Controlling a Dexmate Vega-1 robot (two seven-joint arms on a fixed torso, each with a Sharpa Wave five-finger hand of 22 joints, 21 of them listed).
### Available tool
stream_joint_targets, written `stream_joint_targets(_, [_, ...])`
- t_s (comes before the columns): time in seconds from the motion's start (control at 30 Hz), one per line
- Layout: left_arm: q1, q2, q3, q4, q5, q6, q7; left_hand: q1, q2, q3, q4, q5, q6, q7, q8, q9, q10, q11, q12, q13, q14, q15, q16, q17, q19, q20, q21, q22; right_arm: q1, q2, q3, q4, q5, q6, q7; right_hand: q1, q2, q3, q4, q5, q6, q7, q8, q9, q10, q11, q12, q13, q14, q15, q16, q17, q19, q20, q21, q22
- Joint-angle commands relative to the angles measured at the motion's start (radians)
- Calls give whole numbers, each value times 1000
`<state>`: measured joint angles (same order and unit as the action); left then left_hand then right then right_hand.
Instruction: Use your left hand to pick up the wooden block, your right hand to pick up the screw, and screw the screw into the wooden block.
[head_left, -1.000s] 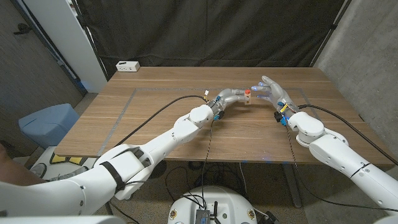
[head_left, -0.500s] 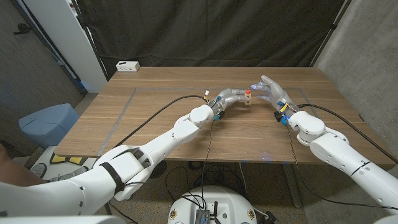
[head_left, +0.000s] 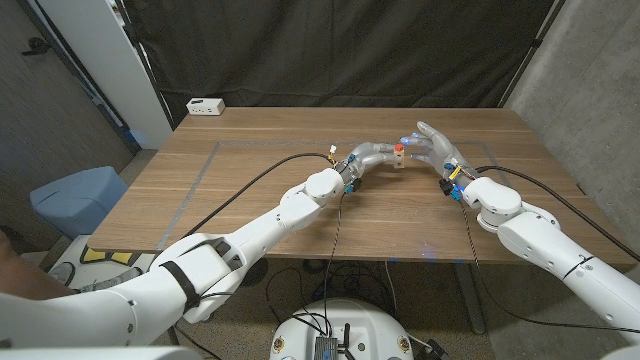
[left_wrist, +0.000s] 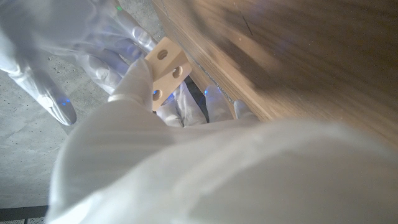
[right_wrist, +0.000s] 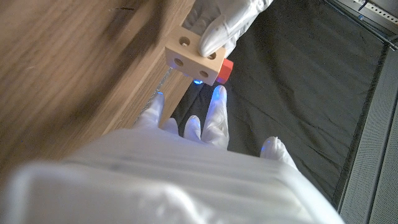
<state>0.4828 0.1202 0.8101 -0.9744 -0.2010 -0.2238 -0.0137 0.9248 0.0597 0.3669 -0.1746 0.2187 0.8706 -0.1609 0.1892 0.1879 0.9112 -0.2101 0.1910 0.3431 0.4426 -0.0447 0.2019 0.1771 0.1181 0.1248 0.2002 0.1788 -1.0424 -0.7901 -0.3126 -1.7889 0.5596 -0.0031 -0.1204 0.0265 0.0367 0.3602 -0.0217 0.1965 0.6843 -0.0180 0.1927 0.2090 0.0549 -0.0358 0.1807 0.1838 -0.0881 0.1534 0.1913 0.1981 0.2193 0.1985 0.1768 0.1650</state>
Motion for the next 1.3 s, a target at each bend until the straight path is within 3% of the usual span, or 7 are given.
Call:
stream_joint_targets(0.03, [-6, -6, -1, 18, -3, -8, -4, 4, 13, 20, 17, 7, 25, 9, 9, 5, 11, -4, 21, 69, 7, -51, 1, 3, -2, 5, 6, 5, 21, 0, -15, 14, 2, -1, 23, -9, 2, -5, 2, 7, 23, 5, 9, -1, 1, -1, 3, 2, -5, 1, 2, 3, -4, 0, -2, 4])
stream_joint_targets(0.67, [-19, -17, -4, 53, -9, -25, -13, 5, 14, 20, 17, 7, 23, 8, 8, 5, 10, -4, 21, 69, 7, -49, 1, 3, -2, 5, 6, 5, 44, 5, -31, 23, 6, -25, 27, -7, 4, -10, 9, 12, 82, 22, 26, -6, 18, -6, 12, 1, -1, -1, 7, 2, -6, -1, 5, 3])
stream_joint_targets(1.3, [-15, -16, -5, 48, -11, -18, -11, 5, 14, 20, 17, 7, 23, 8, 8, 5, 10, -4, 21, 69, 7, -51, 1, 3, -2, 5, 6, 5, 27, 4, -23, 10, 6, -28, -2, 0, 8, -10, 11, 16, 126, 32, 36, -8, 44, -6, 19, 0, 18, -6, 15, -1, 8, -8, 11, 3])
